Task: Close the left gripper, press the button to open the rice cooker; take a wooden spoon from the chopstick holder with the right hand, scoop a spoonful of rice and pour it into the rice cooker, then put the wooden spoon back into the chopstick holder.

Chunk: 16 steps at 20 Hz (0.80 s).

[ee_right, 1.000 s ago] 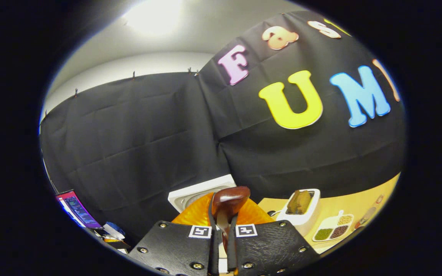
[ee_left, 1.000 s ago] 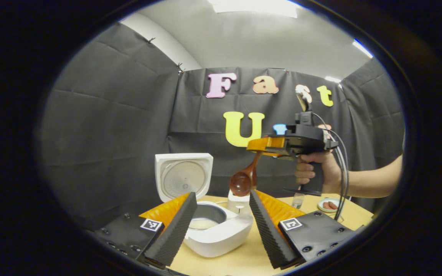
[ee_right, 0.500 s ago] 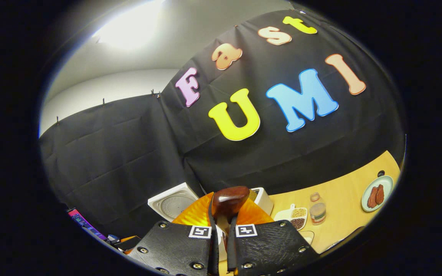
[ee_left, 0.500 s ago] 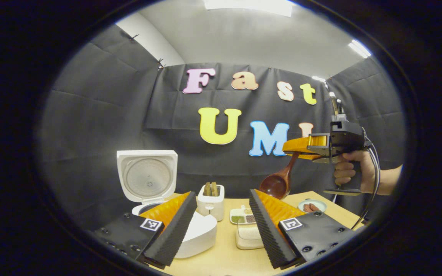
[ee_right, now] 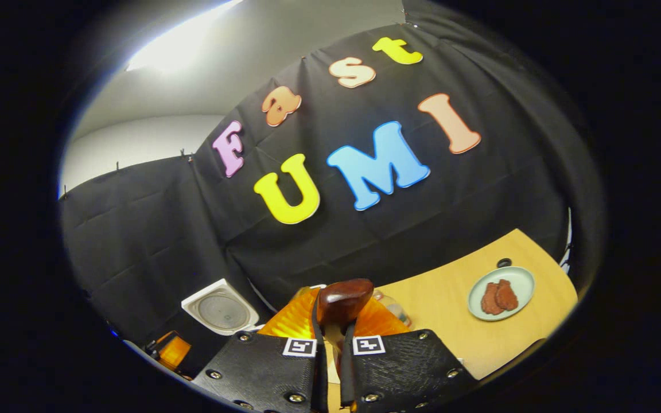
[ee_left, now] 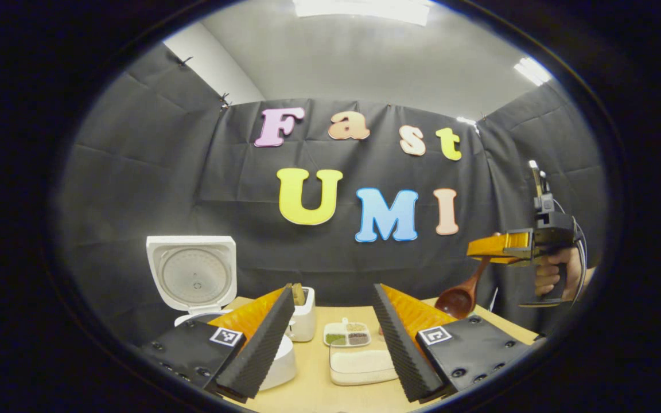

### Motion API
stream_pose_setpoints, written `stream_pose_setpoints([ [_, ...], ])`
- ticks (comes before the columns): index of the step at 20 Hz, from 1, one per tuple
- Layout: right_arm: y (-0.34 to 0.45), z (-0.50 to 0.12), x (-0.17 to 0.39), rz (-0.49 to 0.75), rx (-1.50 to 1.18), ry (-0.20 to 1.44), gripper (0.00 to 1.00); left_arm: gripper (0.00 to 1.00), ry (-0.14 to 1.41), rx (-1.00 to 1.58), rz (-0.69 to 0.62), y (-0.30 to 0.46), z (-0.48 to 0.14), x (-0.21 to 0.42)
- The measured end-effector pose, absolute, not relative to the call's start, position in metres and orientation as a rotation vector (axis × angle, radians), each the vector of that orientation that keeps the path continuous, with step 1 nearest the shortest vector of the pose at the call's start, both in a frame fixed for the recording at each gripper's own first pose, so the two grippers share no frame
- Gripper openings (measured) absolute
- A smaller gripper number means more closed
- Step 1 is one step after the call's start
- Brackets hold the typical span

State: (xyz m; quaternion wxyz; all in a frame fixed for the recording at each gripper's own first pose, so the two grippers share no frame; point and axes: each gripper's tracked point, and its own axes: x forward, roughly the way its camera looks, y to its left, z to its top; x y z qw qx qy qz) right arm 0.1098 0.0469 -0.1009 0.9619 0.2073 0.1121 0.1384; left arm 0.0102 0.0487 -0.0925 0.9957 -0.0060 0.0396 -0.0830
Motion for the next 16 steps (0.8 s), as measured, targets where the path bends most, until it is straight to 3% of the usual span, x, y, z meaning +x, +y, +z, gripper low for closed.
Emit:
stream_pose_setpoints([
  [8,-0.03,-0.154,0.101,0.124,0.378,0.293,0.09,0.96,0.093,-0.012,-0.127,0.015,-0.09,0.009],
  [16,-0.03,-0.221,0.108,0.136,0.352,0.408,0.09,0.96,0.115,0.038,-0.097,-0.009,-0.082,-0.001],
])
